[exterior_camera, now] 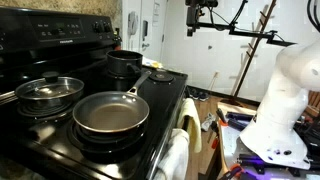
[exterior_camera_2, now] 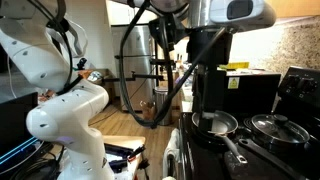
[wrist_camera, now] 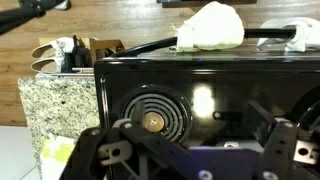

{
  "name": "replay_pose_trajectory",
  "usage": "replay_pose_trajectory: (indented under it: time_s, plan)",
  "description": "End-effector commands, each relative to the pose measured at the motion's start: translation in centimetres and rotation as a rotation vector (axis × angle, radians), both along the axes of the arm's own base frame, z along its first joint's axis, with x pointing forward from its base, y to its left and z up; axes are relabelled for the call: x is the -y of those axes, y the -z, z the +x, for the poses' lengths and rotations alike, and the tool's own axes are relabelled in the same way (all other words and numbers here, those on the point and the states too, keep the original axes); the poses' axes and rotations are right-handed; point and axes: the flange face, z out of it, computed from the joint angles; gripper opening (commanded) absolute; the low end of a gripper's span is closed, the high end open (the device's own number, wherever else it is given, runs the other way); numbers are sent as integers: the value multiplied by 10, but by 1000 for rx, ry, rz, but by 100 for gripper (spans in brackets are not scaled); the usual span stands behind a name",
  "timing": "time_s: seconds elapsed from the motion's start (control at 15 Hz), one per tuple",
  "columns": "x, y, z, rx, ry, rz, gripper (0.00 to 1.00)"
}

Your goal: Put the spatula into the black pot.

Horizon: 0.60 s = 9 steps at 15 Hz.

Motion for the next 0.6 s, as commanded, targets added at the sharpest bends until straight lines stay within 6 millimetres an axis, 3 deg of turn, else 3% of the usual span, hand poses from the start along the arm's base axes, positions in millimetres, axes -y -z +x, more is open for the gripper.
replay_pose_trajectory:
  time_s: [0.0, 0.27, 0.53]
  plan:
    - [0, -1, 0, -1, 0, 0, 100]
    - [-8, 7, 20, 67, -80, 58, 100]
    - [-37, 31, 53, 123, -254, 171, 100]
